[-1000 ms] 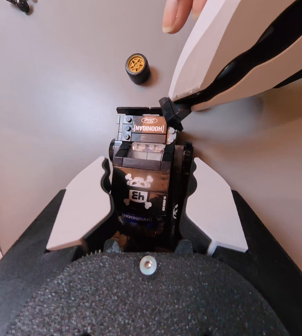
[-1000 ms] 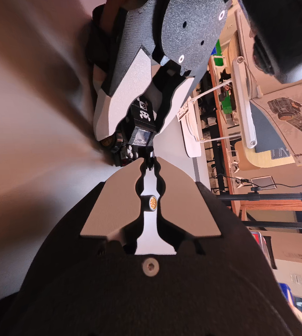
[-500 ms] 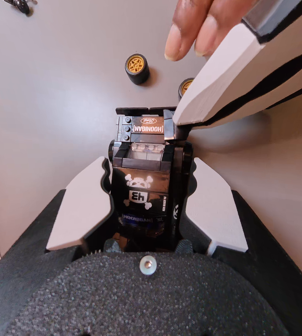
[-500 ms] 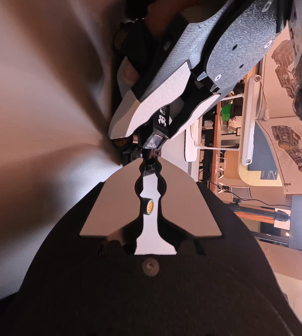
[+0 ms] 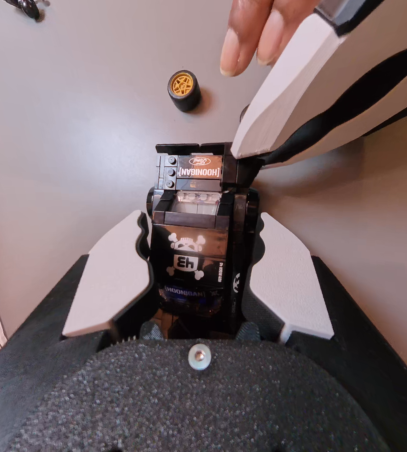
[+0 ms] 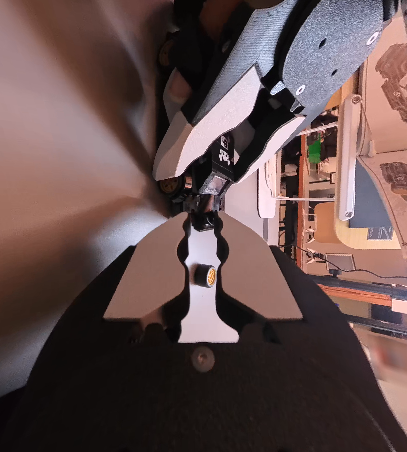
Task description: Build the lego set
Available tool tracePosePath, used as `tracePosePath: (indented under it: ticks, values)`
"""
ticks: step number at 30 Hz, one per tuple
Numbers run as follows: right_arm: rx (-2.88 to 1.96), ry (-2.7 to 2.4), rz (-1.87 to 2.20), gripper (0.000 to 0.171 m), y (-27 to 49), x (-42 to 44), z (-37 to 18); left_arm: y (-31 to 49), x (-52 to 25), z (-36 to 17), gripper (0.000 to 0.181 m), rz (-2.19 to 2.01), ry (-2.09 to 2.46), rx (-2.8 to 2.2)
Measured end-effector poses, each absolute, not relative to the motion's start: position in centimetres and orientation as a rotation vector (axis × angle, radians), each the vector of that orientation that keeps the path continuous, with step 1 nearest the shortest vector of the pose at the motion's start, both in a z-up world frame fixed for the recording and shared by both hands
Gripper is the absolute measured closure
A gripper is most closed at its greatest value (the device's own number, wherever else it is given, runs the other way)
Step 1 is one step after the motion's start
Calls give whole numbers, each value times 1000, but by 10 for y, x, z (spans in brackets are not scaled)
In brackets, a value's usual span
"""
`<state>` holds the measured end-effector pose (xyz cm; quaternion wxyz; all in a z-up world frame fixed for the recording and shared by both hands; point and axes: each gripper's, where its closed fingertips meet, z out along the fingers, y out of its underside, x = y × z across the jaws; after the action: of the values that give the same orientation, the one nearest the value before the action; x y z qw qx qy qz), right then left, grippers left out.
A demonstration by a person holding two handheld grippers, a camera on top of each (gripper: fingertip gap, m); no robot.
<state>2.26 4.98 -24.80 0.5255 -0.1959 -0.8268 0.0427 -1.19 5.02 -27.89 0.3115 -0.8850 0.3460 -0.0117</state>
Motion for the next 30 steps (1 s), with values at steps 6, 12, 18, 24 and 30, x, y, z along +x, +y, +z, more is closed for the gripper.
tracePosePath:
  ticks: [6, 12, 18, 24, 30]
  values:
    - [-458, -1972, 134, 157, 48, 20, -247, 50, -12, -279, 98, -47, 910, -2343]
    - [-440, -1972, 126, 161, 46, 21, -244, 48, -14, -279, 98, -46, 915, -2346]
    - [-446, -1994, 131, 165, 47, 22, -244, 47, -15, -275, 99, -71, 905, -2335]
    - [-450, -2010, 111, 160, 48, 19, -248, 45, -16, -274, 101, -94, 892, -2336]
    - [-714, -2069, 340, 140, 45, 21, -240, 44, -18, -269, 101, -94, 888, -2323]
